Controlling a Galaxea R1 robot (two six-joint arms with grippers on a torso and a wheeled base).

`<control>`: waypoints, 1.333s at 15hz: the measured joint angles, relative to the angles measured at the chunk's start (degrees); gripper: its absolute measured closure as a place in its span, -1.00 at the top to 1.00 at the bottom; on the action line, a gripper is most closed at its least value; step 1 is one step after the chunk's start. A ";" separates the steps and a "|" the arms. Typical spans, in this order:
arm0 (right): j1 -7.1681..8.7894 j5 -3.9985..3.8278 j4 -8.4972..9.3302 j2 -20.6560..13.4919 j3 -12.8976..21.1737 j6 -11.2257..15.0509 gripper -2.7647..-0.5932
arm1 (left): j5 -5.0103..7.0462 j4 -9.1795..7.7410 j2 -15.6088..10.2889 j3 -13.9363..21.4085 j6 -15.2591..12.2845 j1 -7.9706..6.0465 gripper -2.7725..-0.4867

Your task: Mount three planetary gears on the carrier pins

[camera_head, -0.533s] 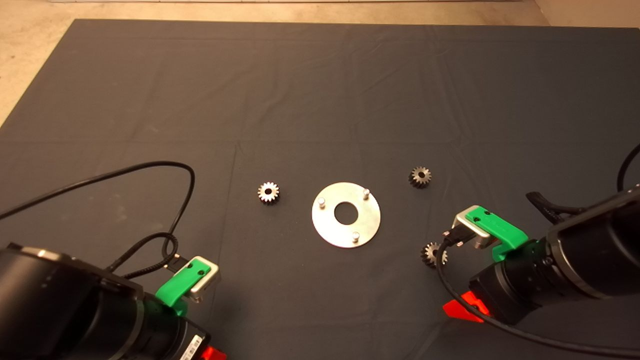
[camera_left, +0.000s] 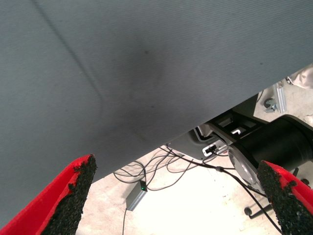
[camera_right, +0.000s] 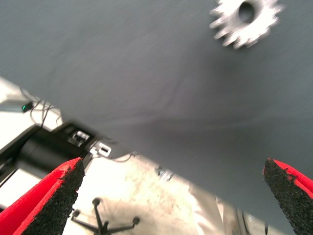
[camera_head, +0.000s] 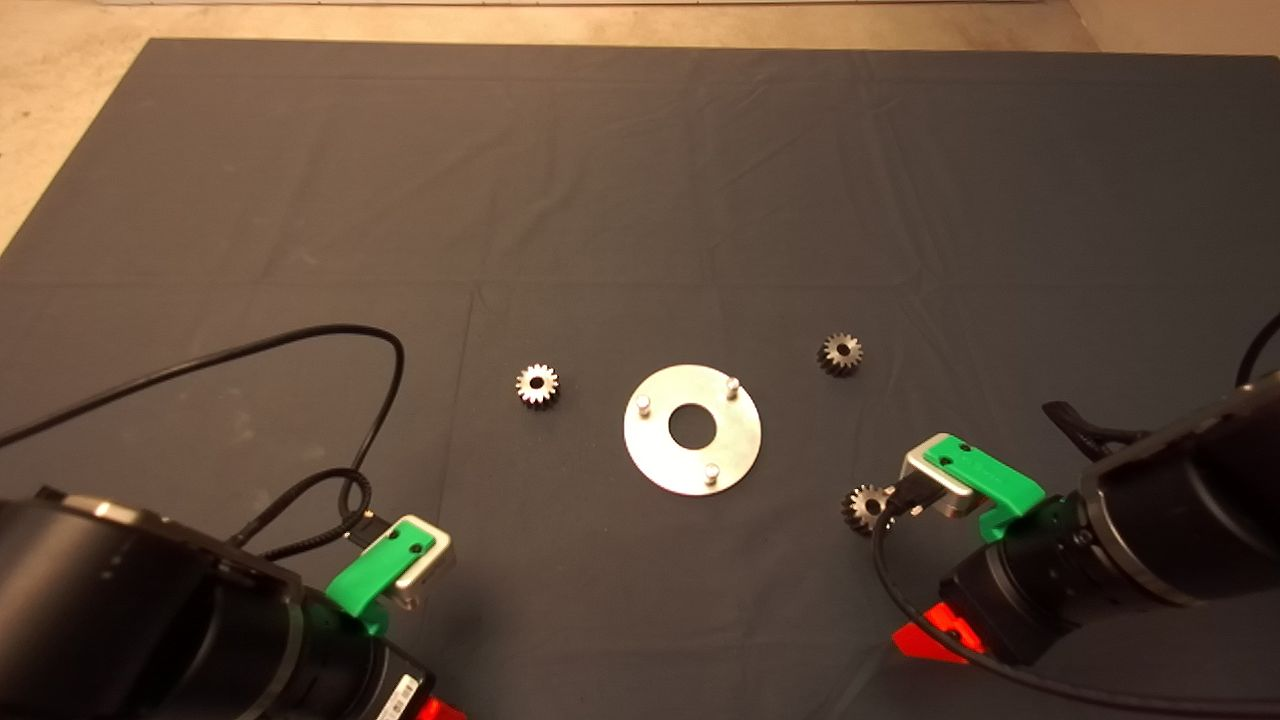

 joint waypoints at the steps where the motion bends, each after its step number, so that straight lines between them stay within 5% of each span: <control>1: -0.61 -0.10 -0.94 -1.07 -1.40 -2.21 0.97 | 0.01 0.04 0.21 0.00 -0.13 0.00 0.64; 6: -2.18 -0.15 -4.79 -3.16 -9.18 -11.17 0.97 | -0.03 0.44 0.44 0.00 -1.07 0.00 0.64; 13: -5.82 -0.15 -9.01 -2.39 -13.22 -14.16 0.97 | -0.05 1.18 1.43 0.00 -1.55 -0.01 0.64; 20: -7.97 0.02 -12.23 4.03 -17.08 -15.90 0.96 | -0.10 2.19 1.48 0.00 -1.79 0.00 0.64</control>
